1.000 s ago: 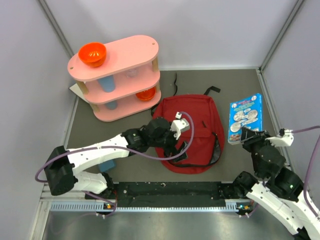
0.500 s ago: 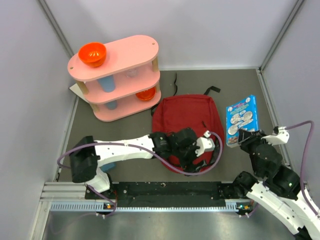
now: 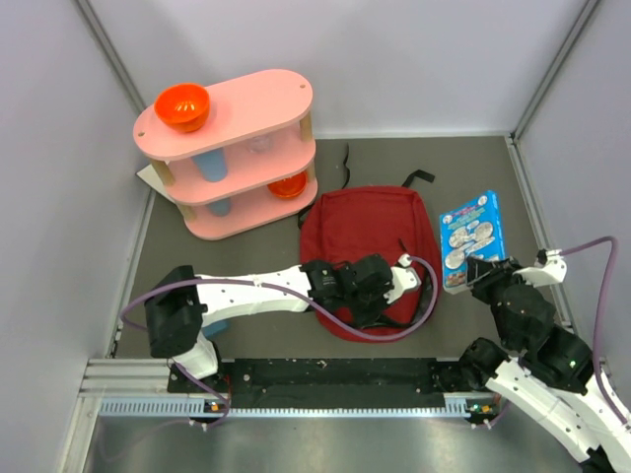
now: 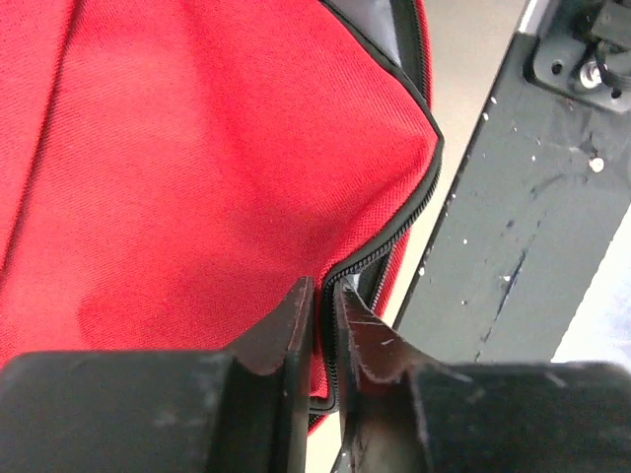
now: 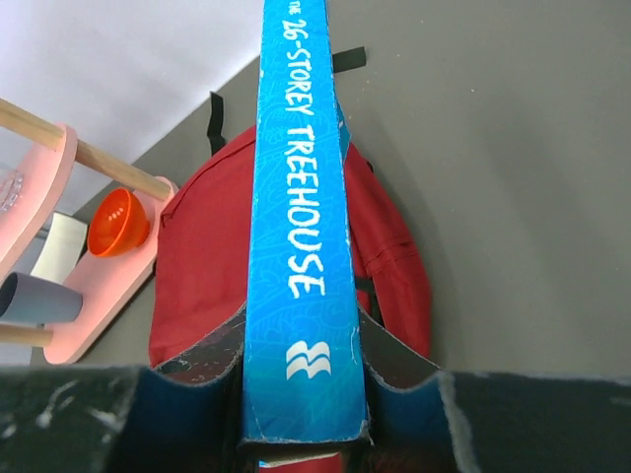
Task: Pack the student bag
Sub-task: Pick up the book from the center of the board, then place the book in the student bag.
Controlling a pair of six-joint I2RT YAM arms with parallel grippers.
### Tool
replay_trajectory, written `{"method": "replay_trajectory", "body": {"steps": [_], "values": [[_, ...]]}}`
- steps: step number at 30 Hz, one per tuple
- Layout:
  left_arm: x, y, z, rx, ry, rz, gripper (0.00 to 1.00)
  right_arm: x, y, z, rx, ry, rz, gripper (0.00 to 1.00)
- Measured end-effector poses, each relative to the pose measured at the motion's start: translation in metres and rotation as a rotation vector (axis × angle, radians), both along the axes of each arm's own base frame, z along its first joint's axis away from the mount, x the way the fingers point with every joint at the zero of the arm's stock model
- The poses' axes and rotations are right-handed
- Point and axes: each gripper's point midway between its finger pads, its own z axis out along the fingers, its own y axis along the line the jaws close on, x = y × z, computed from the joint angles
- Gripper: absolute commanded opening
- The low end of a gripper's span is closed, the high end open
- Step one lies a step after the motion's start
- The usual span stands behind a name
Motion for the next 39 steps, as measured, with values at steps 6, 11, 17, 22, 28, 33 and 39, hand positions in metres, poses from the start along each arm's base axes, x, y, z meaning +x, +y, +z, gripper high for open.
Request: {"method": "replay_trajectory", "body": {"steps": [6,11,17,22,28,33,39], "values": [[0.015,0.0,0.0,0.005,-0.045,0.09,0.0,-0.001,0.001,-0.001,0.023,0.003,0.004,0.0],[0.036,0.004,0.005,0.009,-0.109,0.182,0.0,-0.004,-0.001,-0.001,0.028,-0.001,0.002,0.0],[0.091,0.022,0.022,-0.054,-0.09,0.374,0.0,-0.009,-0.007,-0.001,0.037,-0.013,-0.001,0.0],[0.172,0.048,0.075,-0.212,-0.101,0.597,0.0,-0.015,-0.005,-0.001,0.062,-0.001,0.026,0.0],[0.201,0.039,0.158,-0.385,-0.186,0.627,0.0,-0.03,0.007,0.004,0.178,0.007,0.113,0.0],[0.199,0.033,0.199,-0.477,-0.222,0.613,0.0,-0.043,0.017,0.006,0.257,0.021,0.193,0.0],[0.197,0.031,0.203,-0.489,-0.216,0.601,0.0,-0.065,0.043,0.017,0.34,0.059,0.37,0.0]]}}
